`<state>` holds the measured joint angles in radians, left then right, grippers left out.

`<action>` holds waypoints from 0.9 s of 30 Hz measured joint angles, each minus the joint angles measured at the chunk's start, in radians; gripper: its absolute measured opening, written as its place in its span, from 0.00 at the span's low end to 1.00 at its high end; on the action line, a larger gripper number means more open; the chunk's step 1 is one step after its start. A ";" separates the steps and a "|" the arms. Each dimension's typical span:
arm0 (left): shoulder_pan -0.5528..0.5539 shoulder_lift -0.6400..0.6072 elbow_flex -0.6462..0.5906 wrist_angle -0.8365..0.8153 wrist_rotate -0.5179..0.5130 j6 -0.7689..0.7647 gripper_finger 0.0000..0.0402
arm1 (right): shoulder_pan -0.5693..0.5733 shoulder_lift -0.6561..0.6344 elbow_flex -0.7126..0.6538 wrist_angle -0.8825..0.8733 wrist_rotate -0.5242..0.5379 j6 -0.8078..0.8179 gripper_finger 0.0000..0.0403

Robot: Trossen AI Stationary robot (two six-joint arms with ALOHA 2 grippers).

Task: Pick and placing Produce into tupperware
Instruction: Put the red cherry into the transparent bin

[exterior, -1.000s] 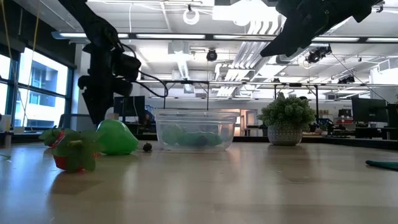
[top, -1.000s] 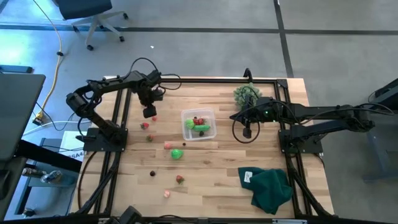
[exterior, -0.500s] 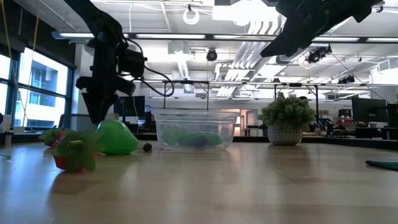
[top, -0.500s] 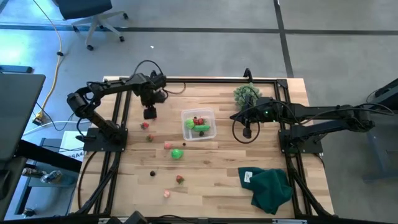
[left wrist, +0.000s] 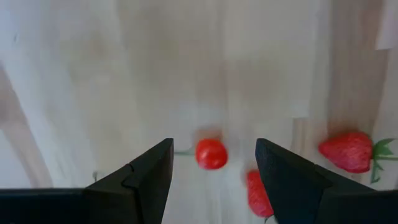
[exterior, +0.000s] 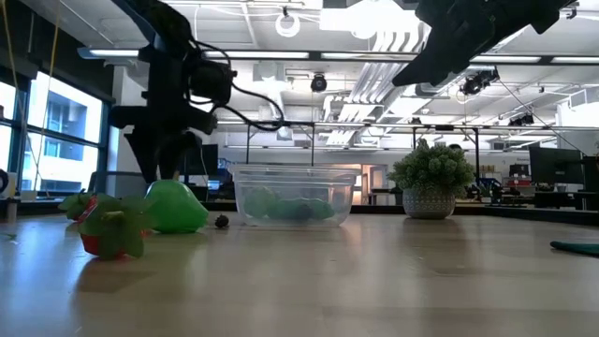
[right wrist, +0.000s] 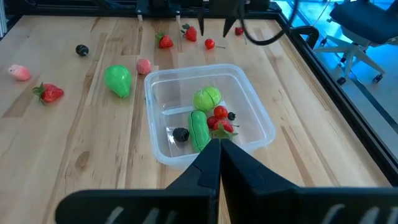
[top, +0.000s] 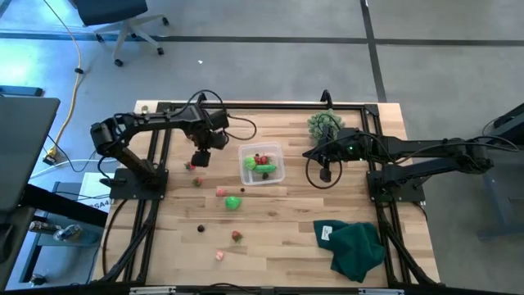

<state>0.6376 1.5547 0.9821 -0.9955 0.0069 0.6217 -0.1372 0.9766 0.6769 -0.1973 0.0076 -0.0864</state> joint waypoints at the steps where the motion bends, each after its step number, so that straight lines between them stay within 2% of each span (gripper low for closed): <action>1: -0.018 0.000 0.000 0.001 -0.001 0.000 0.54 | 0.000 0.000 0.000 -0.001 0.000 0.000 0.00; 11: -0.203 0.000 0.000 0.044 0.000 -0.003 0.54 | 0.000 0.000 0.000 -0.001 0.000 0.000 0.00; 15: -0.250 0.000 0.000 0.045 -0.009 -0.050 0.54 | 0.000 0.000 0.000 -0.002 0.000 0.000 0.00; 21: -0.265 -0.019 0.000 0.009 -0.028 -0.234 0.54 | 0.000 0.000 0.000 -0.002 0.000 0.000 0.00; 27: -0.234 -0.031 0.001 -0.048 -0.119 -0.331 0.54 | 0.000 0.000 0.000 -0.006 0.000 0.000 0.00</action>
<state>0.4039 1.5242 0.9828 -1.0435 -0.1116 0.2907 -0.1375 0.9768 0.6769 -0.2034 0.0075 -0.0864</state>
